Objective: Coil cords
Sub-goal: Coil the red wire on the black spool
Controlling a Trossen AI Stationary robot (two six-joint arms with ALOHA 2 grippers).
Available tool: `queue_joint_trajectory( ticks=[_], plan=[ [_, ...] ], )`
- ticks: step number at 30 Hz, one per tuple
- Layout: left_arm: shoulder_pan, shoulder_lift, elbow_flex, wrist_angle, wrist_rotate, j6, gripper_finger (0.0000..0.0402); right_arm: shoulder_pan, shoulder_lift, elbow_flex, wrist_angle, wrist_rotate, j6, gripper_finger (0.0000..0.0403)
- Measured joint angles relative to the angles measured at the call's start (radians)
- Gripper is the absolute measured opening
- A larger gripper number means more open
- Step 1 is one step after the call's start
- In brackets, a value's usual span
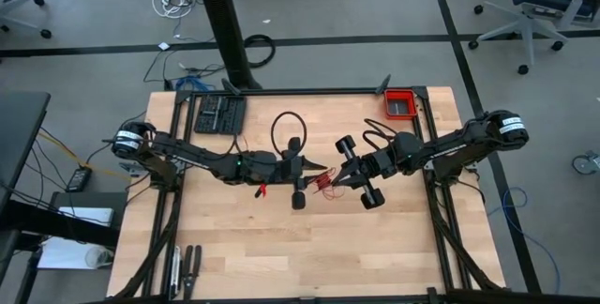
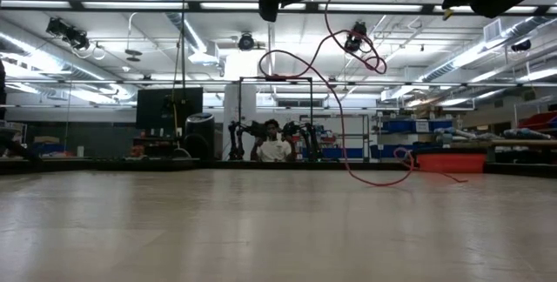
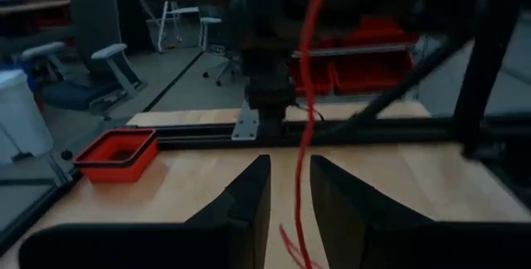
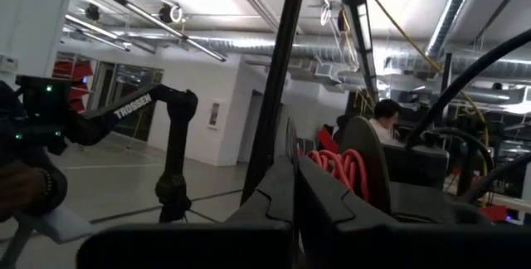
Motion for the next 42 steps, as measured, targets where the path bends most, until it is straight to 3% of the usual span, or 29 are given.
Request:
queue_joint_trajectory(
  ticks=[9, 13, 25, 29, 31, 42],
  plan=[
    [0.0, 0.0, 0.001, -0.016, -0.014, -0.182, 0.009, -0.001, 0.0, 0.0, 0.0, 0.002, -0.009, 0.0001],
    [0.002, 0.0, 0.058, -0.175, -0.003, -0.209, 0.0083, -0.011, 0.0, 0.0, -0.001, 0.002, -0.009, 0.0001],
    [0.003, 0.016, 0.087, -0.22, -0.051, -0.152, 0.0072, -0.018, 0.0, 0.0, -0.012, 0.002, -0.007, 0.0001],
    [0.003, 0.051, 0.087, -0.208, -0.055, -0.082, 0.0015, -0.018, 0.0, 0.0, -0.012, 0.002, -0.007, 0.0001],
    [0.004, 0.071, 0.086, -0.196, -0.055, -0.072, 0.0006, -0.018, 0.0, 0.0, -0.013, 0.001, -0.007, 0.0001],
    [0.013, 0.066, 0.087, -0.261, -0.016, -0.041, 0.0001, -0.022, -0.024, 0.0, -0.04, 0.002, -0.003, 0.0001]
  ],
)
